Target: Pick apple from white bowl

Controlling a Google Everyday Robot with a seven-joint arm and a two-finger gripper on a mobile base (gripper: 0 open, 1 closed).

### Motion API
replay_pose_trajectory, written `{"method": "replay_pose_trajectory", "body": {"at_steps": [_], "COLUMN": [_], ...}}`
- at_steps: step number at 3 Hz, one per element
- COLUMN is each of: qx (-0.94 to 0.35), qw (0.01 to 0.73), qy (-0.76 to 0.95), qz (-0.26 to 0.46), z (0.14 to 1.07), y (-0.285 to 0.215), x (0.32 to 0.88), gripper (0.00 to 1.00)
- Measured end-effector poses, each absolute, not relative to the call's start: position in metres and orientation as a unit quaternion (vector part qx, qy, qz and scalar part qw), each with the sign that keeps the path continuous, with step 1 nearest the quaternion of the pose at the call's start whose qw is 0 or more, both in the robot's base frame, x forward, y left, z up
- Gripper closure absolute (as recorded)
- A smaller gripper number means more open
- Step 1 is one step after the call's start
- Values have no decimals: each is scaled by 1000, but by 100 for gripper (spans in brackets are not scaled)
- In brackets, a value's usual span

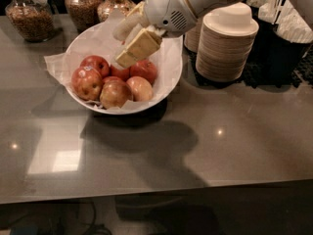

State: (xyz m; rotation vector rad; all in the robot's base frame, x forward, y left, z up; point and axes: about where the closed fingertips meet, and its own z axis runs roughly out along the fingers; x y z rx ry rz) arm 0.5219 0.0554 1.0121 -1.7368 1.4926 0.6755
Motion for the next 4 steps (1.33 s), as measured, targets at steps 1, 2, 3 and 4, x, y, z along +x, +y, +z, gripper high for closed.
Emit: {"method": "replay_pose_trajectory", "body": {"at_steps": [1, 2, 3, 4], "qx": [-676, -673, -667, -663], "qw": [368, 372, 368, 356], "qy": [581, 583, 586, 595], "qz": [263, 262, 276, 282], "z": [1012, 1011, 996, 976], "y": [55, 59, 84, 103], "x": [522, 523, 528, 541], "gripper": [0, 0, 0, 0]}}
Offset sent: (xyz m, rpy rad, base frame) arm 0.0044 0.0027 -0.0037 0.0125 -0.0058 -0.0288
